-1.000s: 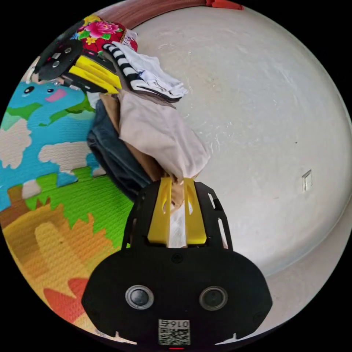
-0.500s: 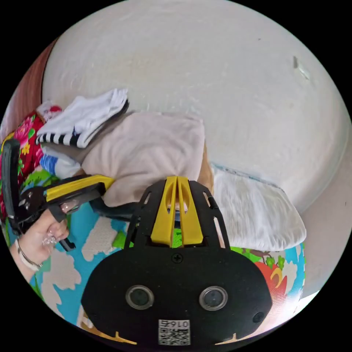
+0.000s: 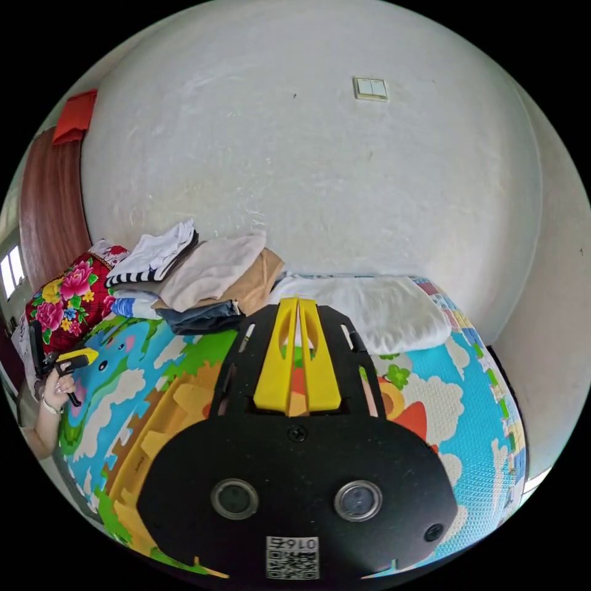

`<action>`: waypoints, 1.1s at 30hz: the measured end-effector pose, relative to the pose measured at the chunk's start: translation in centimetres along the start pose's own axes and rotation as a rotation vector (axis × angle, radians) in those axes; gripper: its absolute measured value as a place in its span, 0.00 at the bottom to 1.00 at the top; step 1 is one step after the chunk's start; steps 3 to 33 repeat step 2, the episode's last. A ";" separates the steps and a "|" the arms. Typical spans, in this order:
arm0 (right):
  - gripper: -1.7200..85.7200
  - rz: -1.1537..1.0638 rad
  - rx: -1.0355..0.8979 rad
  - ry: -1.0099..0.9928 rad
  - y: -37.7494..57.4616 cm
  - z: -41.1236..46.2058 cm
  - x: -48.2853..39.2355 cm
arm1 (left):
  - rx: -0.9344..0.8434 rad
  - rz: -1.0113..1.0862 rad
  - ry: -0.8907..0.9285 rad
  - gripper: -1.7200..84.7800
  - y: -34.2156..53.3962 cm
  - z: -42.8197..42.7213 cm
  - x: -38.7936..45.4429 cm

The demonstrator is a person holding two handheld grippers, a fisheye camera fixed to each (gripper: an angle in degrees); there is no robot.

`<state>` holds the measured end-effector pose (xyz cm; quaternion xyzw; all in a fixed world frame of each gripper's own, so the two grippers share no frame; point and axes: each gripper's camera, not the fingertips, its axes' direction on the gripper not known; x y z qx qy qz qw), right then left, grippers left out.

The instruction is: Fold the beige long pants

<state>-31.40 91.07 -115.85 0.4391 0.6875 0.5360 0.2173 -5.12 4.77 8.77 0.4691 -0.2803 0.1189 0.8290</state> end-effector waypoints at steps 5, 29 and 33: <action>0.04 0.014 -0.045 0.031 0.5 0.4 0.5 | 0.046 -0.057 0.015 0.01 1.5 -1.4 -0.3; 0.04 0.014 -0.045 0.031 0.5 0.4 0.5 | 0.046 -0.057 0.015 0.01 1.5 -1.4 -0.3; 0.04 0.014 -0.045 0.031 0.5 0.4 0.5 | 0.046 -0.057 0.015 0.01 1.5 -1.4 -0.3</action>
